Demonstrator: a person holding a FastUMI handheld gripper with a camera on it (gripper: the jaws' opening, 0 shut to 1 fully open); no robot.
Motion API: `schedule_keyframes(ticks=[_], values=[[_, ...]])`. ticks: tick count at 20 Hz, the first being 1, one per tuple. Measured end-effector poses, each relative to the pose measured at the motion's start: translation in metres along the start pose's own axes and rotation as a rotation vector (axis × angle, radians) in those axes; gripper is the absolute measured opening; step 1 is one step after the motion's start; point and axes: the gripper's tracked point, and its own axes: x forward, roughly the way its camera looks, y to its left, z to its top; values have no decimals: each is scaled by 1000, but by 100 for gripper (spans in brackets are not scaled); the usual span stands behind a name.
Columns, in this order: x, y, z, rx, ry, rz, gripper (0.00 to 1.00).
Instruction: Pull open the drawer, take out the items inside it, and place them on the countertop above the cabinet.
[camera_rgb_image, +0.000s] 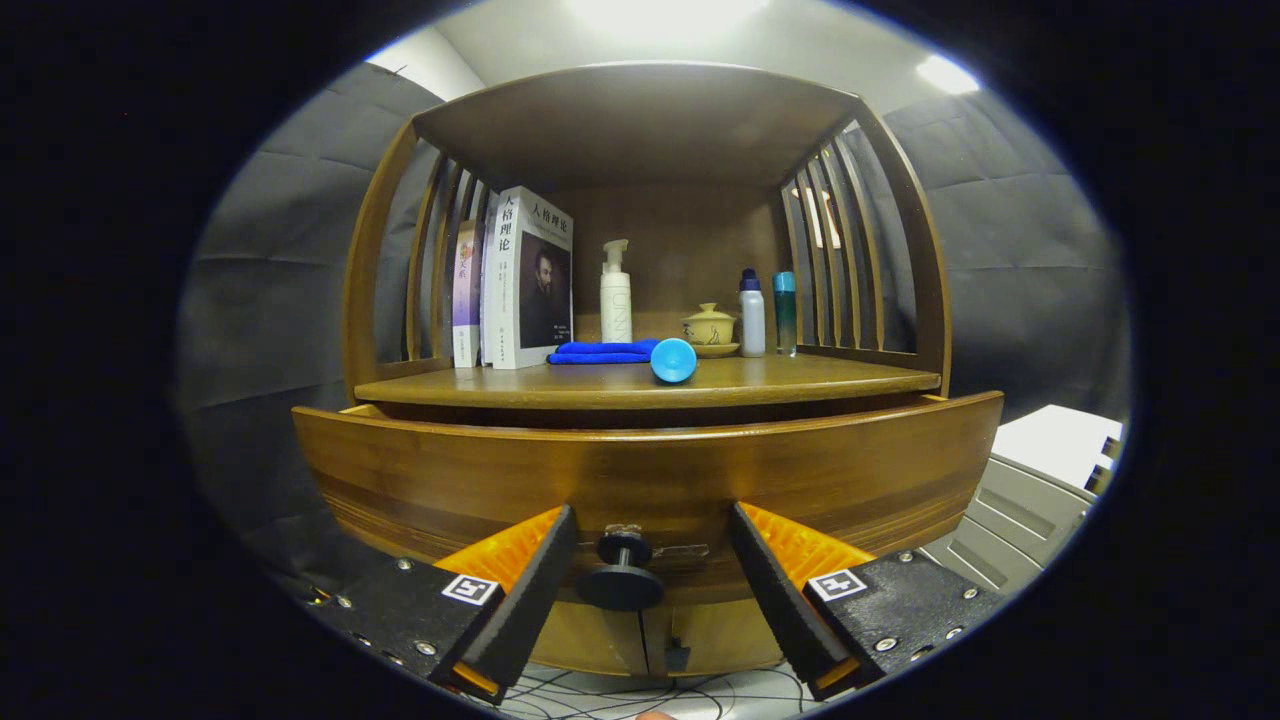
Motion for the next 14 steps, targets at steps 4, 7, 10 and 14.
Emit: schedule_keyframes(ticks=[4, 7, 10, 14], values=[[17, 1, 1, 0, 4, -3, 97], [27, 1, 0, -3, 0, -5, 97], [36, 2, -2, -9, 1, -6, 96], [49, 4, -10, 1, 30, -4, 96]])
